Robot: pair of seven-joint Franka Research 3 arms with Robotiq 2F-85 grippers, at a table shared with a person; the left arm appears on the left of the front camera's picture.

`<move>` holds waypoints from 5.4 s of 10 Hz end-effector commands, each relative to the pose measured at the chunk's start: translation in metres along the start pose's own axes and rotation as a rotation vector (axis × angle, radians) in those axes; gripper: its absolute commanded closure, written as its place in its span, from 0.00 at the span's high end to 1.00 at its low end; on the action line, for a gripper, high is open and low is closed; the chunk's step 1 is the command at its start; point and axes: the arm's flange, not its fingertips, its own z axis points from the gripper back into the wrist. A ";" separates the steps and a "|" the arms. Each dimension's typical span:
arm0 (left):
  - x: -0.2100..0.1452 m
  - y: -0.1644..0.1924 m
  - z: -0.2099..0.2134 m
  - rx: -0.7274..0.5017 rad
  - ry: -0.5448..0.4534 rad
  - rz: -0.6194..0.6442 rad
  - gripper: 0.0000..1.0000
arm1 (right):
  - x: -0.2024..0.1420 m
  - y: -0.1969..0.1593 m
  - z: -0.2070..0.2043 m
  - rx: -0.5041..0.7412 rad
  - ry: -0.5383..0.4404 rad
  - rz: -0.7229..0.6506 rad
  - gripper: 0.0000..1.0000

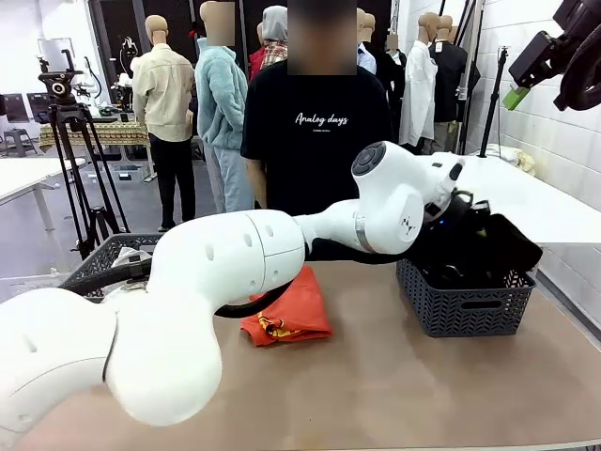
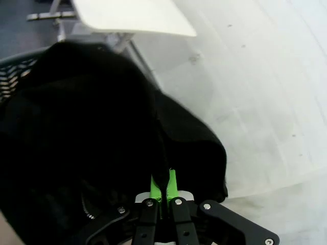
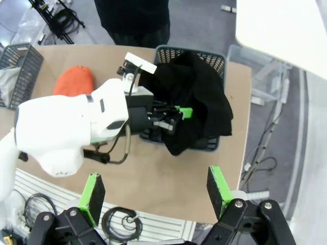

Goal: Sort the tops and bottoms.
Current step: Sort the clothes according to human instructions, then lift clothes from the center of the table with your right hand.

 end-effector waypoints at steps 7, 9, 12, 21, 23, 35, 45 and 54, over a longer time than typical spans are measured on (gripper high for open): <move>0.070 0.004 0.004 0.406 0.043 -0.079 0.00 | 0.000 -0.002 -0.001 -0.004 -0.004 0.008 1.00; 0.067 0.001 -0.002 0.346 0.055 -0.070 0.00 | 0.000 -0.002 -0.001 -0.004 -0.004 0.008 1.00; 0.058 -0.001 -0.016 0.303 0.059 -0.078 0.00 | 0.000 -0.002 -0.001 -0.004 -0.004 0.008 1.00; 0.073 -0.019 0.023 0.333 -0.033 -0.104 1.00 | 0.000 -0.002 -0.001 -0.004 -0.004 0.008 1.00; 0.072 -0.017 0.026 0.279 -0.033 -0.065 1.00 | 0.000 -0.002 -0.001 -0.004 -0.004 0.008 1.00; 0.046 -0.003 0.052 0.283 -0.017 -0.088 1.00 | 0.000 -0.002 -0.001 -0.004 -0.004 0.008 1.00; 0.046 -0.003 0.052 0.279 -0.022 -0.076 1.00 | 0.000 -0.002 -0.001 -0.004 -0.004 0.008 1.00; 0.008 0.029 0.239 0.382 0.406 -0.052 1.00 | 0.000 -0.002 -0.001 -0.004 -0.004 0.008 1.00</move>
